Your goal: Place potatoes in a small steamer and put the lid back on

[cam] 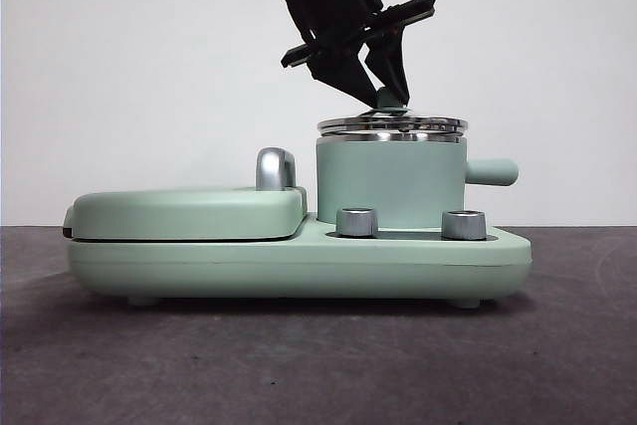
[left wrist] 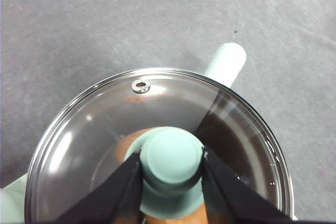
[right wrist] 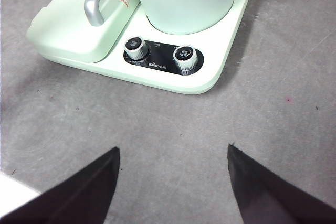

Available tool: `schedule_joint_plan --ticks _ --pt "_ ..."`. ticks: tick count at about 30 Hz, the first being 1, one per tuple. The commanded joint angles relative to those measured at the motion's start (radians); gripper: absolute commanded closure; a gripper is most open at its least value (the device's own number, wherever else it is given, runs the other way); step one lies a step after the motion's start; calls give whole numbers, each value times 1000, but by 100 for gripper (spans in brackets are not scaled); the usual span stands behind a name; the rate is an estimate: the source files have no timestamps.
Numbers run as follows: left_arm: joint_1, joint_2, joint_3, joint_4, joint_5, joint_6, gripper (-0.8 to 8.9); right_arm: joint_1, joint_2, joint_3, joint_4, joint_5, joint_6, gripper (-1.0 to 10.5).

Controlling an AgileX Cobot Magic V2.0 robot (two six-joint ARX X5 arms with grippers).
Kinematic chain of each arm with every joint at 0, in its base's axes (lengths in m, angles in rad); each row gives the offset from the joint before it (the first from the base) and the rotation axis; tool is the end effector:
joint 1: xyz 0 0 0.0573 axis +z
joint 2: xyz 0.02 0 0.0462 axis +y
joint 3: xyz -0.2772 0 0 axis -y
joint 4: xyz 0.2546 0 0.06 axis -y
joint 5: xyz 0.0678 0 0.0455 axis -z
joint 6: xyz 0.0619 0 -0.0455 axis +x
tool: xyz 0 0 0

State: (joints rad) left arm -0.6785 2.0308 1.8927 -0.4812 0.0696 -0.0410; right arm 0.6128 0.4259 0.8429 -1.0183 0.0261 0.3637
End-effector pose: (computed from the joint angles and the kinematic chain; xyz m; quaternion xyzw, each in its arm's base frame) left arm 0.3936 -0.3228 0.3011 0.0732 0.2978 -0.3420 0.8883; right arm 0.0688 0.0464 0.3026 0.0739 0.3265 0.2208 0.9161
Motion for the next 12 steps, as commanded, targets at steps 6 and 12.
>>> schedule_joint_plan --ticks 6,12 --pt "-11 31 32 19 0 3 766 7 2 6 20 0 -4 632" --pt "-8 31 32 18 -16 4 790 7 2 6 32 0 -4 632"
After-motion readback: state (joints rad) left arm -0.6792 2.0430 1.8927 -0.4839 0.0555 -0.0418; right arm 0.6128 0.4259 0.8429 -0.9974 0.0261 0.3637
